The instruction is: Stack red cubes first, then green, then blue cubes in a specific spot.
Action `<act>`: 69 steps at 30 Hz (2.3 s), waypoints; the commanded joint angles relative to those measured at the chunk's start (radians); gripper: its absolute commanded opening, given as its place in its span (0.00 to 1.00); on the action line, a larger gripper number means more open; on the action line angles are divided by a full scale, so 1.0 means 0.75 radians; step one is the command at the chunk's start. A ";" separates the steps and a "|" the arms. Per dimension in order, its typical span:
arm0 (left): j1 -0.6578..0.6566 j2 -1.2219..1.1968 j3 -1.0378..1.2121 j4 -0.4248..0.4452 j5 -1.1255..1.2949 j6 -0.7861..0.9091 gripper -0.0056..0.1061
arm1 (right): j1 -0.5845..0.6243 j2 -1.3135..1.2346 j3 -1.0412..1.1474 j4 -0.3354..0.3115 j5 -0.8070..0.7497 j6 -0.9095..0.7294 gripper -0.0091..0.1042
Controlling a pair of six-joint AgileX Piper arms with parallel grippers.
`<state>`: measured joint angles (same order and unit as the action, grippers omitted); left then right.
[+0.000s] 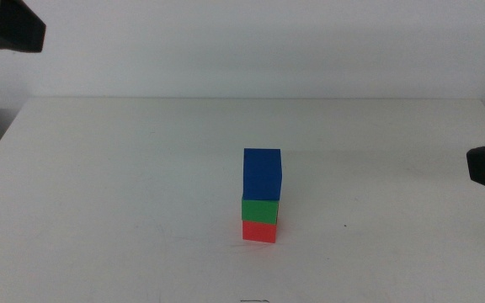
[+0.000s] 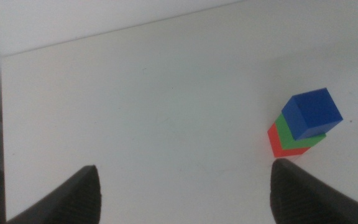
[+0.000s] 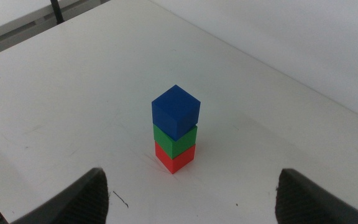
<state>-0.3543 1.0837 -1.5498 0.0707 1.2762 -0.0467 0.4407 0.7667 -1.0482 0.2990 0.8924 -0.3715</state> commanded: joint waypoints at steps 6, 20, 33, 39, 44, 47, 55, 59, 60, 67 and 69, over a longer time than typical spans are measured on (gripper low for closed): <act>0.055 -0.055 0.008 -0.026 -0.050 0.062 0.87 | -0.009 -0.003 -0.033 0.016 -0.091 -0.013 0.91; 0.484 -0.464 0.563 -0.516 -0.784 0.435 0.87 | -0.009 -0.004 -0.033 0.002 -0.091 -0.013 0.91; 0.488 -0.492 0.611 -0.514 -0.888 0.435 0.87 | -0.009 -0.003 -0.033 0.002 -0.091 -0.013 0.91; 0.488 -0.527 0.683 -0.286 -0.926 0.435 0.87 | -0.009 -0.003 -0.033 0.002 -0.091 -0.013 0.91; 0.488 -0.591 0.805 -0.251 -1.002 0.435 0.87 | -0.009 -0.003 -0.033 0.002 -0.091 -0.013 0.91; 0.488 -0.655 0.895 -0.251 -1.059 0.435 0.87 | -0.009 -0.005 -0.004 -0.023 -0.126 -0.013 0.91; 0.490 -1.000 1.319 -0.251 -1.316 0.435 0.87 | -0.110 -0.239 0.608 -0.141 -1.152 -0.013 0.91; 0.490 -1.169 1.554 -0.251 -1.497 0.435 0.87 | -0.269 -0.486 0.926 -0.225 -1.190 -0.013 0.91; 0.490 -1.211 1.617 -0.251 -1.540 0.435 0.87 | -0.309 -0.539 0.998 -0.248 -1.190 -0.013 0.91; 0.490 -1.440 1.959 -0.251 -1.653 0.435 0.87 | -0.580 -0.898 1.352 -0.272 -1.168 -0.013 0.91; 0.490 -1.483 2.013 -0.251 -1.652 0.435 0.87 | -0.613 -0.959 1.404 -0.272 -1.168 -0.013 0.91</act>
<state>0.0135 -0.0059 -0.0368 -0.1124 0.1298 0.2826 0.0017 0.0648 0.0063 0.1045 0.1005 -0.3715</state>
